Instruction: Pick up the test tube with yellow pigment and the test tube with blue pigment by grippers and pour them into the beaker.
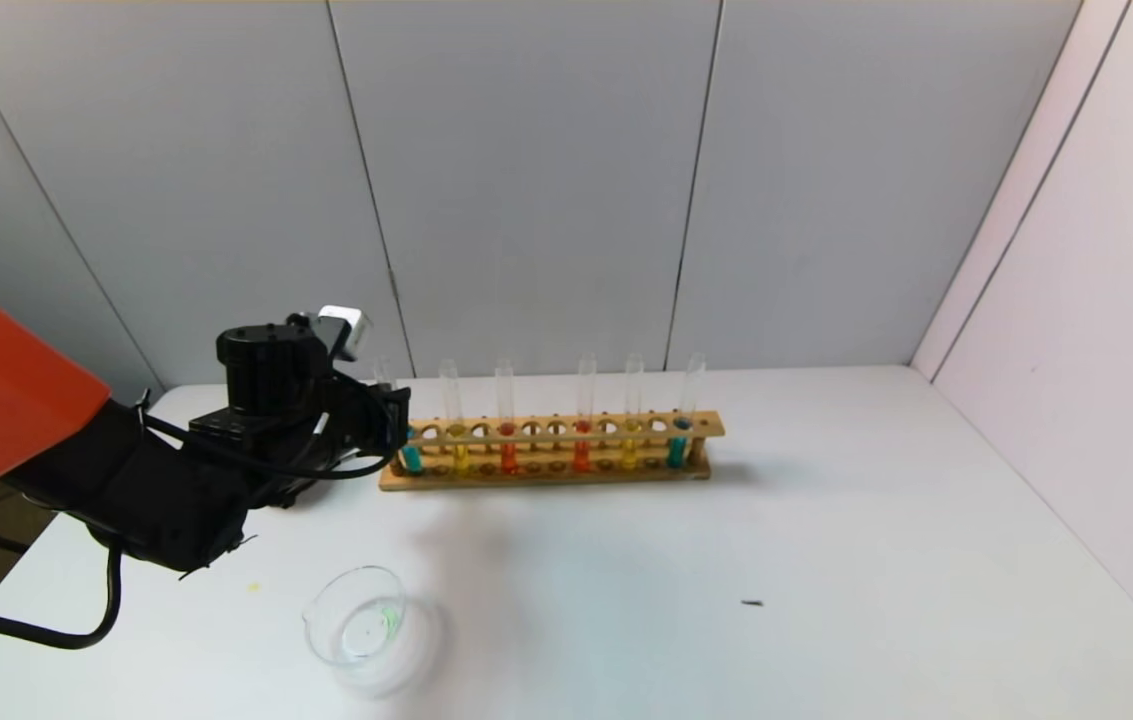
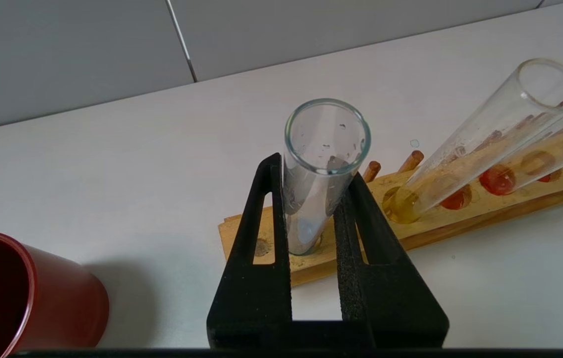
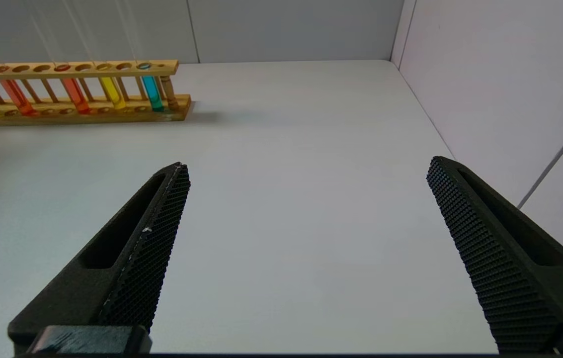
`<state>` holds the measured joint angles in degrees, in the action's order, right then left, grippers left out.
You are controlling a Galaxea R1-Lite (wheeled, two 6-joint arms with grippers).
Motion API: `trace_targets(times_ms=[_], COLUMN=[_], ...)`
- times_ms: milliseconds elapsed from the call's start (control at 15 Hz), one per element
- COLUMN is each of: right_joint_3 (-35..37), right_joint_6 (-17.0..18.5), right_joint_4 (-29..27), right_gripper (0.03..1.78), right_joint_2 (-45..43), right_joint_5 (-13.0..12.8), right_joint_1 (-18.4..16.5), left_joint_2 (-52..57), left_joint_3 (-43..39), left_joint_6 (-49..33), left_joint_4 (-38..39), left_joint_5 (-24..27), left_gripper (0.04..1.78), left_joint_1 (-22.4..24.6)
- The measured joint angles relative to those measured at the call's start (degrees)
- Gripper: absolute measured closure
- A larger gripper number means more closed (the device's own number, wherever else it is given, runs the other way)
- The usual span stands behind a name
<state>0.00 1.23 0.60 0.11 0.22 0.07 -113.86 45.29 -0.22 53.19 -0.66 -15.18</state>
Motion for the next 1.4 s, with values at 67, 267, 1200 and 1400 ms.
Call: trace_targets(times_ms=[67, 267, 1200, 1400], right_joint_3=[0.00, 0.00, 0.00, 0.00], right_joint_6=[0.00, -0.02, -0.02, 0.00], right_joint_4=[-0.02, 0.00, 0.00, 0.00], right_gripper=[0.07, 0.07, 0.07, 0.07], right_joint_2=[-0.01, 0.00, -0.01, 0.00], right_joint_5=[0.02, 0.02, 0.02, 0.00], right_joint_1=[0.00, 0.00, 0.00, 0.00], left_joint_2=[0.57, 2.39, 10.83, 13.34], left_joint_3=[-0.01, 0.35, 6.63, 7.94], left_joint_6=[0.01, 0.27, 0.29, 0.46], left_joint_4=[-0.05, -0.55, -11.72, -14.88], left_joint_5=[-0.57, -3.55, -4.52, -5.45], left_gripper=[1.52, 1.52, 1.52, 1.52], left_joint_1=[-0.41, -2.12, -2.76, -2.73])
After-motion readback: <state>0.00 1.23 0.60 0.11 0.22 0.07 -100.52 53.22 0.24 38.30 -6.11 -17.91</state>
